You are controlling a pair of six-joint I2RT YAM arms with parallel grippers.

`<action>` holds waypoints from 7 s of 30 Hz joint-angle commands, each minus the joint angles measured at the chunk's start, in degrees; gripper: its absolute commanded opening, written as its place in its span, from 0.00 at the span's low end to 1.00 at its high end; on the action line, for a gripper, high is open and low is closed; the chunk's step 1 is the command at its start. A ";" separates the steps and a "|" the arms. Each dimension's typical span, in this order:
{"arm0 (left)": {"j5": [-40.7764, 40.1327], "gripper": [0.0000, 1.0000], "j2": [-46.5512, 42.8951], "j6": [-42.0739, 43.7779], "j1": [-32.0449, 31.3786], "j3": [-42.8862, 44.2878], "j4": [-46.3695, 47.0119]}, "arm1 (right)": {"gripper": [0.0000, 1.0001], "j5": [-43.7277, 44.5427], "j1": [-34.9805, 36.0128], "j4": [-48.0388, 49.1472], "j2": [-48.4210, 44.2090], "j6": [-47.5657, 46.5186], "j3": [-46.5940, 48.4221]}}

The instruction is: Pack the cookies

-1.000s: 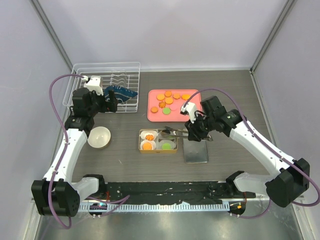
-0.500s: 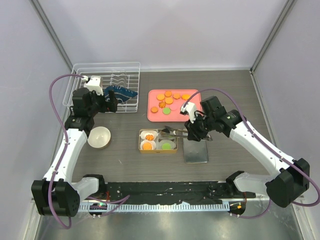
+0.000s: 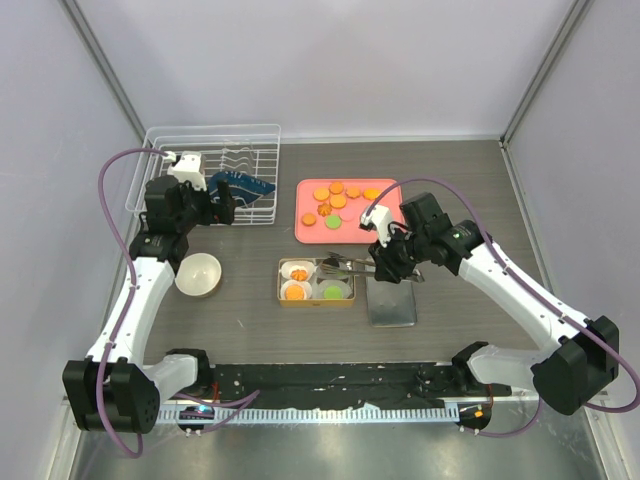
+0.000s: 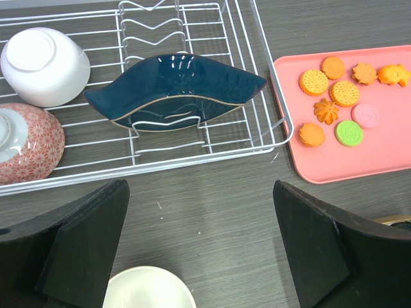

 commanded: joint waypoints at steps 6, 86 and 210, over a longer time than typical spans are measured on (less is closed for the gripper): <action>0.59 1.00 -0.05 0.19 0.28 0.80 2.19 | 0.37 0.29 0.53 2.26 -1.43 -0.93 -0.03; 0.76 1.00 0.04 0.27 0.28 0.89 2.19 | 0.51 2.40 1.93 1.55 -1.87 -1.38 -0.03; -0.82 1.00 -1.98 -0.78 0.28 1.85 1.22 | 0.98 13.92 -32.35 25.30 2.53 14.53 4.81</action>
